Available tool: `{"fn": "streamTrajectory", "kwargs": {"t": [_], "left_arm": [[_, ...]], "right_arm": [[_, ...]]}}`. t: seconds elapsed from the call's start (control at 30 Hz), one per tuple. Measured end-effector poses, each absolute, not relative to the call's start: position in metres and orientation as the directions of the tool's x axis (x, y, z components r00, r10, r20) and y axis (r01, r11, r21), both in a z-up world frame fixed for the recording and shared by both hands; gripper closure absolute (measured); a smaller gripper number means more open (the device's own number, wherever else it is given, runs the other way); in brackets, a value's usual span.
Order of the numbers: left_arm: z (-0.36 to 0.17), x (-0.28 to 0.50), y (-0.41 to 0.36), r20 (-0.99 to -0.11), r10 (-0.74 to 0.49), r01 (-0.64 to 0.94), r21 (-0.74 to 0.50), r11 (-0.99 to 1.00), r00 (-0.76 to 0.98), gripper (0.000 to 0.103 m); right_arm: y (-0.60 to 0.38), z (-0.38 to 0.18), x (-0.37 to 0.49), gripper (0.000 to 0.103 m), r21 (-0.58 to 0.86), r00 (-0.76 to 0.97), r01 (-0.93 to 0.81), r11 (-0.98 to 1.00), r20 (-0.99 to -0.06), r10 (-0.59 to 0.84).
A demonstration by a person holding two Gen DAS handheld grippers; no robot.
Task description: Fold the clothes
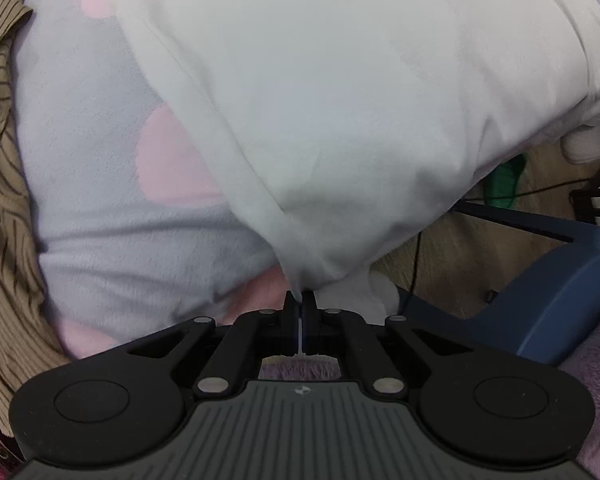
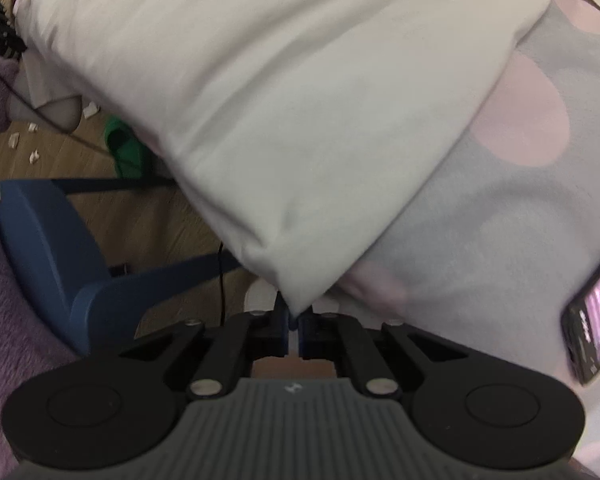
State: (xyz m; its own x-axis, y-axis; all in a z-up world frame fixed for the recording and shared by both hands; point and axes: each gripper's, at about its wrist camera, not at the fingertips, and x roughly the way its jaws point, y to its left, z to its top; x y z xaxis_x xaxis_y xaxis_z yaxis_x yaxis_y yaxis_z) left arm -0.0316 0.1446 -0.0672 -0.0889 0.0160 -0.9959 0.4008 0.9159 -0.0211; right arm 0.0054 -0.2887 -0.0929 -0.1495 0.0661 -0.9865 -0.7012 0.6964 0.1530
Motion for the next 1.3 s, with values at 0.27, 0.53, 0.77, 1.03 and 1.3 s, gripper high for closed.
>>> {"fn": "streamTrajectory", "kwargs": {"t": [0.27,0.53,0.77,1.03,1.3], "left_arm": [[-0.055,-0.029,0.160,-0.991,0.030,0.351,-0.018,0.936,-0.132,0.103],[-0.077,-0.028,0.154,-0.974,0.117,0.360,0.041,0.932,-0.192,0.103],[-0.033,-0.013,0.150,-0.997,0.053,0.294,0.034,0.955,-0.059,0.101],[0.014,0.008,0.123,-0.995,-0.068,0.344,-0.040,0.938,0.070,0.084],[-0.009,0.010,0.090,-0.993,-0.075,0.441,-0.025,0.897,0.094,0.081]], "right_arm": [[-0.334,-0.085,0.010,0.103,0.120,-0.225,-0.618,0.777,-0.974,-0.029],[-0.344,-0.093,0.015,0.097,0.095,-0.206,-0.592,0.800,-0.978,-0.036],[-0.342,-0.068,0.009,0.068,0.080,-0.070,-0.571,0.817,-0.996,0.048],[-0.344,-0.069,0.002,0.059,0.120,-0.108,-0.575,0.810,-0.992,0.070],[-0.376,-0.071,-0.012,0.060,0.202,-0.062,-0.507,0.838,-0.978,0.199]]}}
